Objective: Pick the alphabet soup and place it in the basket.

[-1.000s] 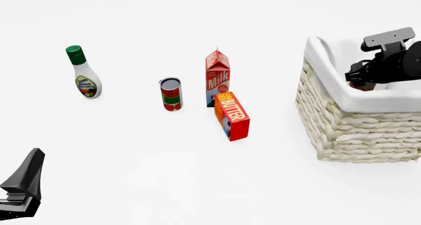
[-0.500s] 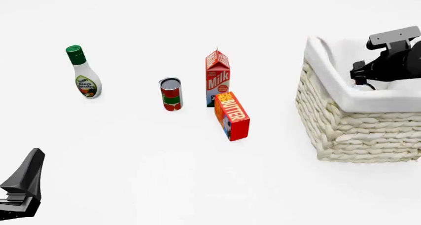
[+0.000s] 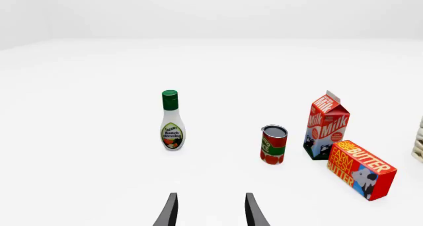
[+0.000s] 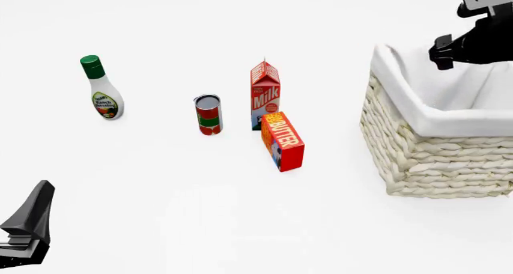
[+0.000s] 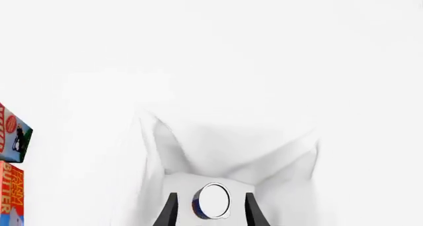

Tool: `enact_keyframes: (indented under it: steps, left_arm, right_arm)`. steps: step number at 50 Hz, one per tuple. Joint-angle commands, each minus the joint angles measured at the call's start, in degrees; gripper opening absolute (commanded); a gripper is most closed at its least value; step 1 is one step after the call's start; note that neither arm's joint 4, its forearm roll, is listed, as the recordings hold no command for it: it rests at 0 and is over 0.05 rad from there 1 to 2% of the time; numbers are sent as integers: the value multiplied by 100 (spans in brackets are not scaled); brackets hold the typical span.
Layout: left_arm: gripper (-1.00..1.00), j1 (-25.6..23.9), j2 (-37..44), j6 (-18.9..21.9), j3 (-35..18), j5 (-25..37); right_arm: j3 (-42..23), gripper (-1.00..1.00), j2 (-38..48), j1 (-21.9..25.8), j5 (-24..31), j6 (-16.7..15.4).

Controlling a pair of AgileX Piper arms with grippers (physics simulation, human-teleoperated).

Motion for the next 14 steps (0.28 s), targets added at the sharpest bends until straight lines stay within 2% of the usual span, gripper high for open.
enact_keyframes:
  steps: [1,9,14]
  left_arm:
    - [100,0,0,0,0,0]
    - [100,0,0,0,0,0]
    - [100,0,0,0,0,0]
  right_arm:
    - [-411,100,-776,379,797,109]
    - [-1377,100,-1392,567,1671,226]
    - [-2134,100,-1879,902,2368,341]
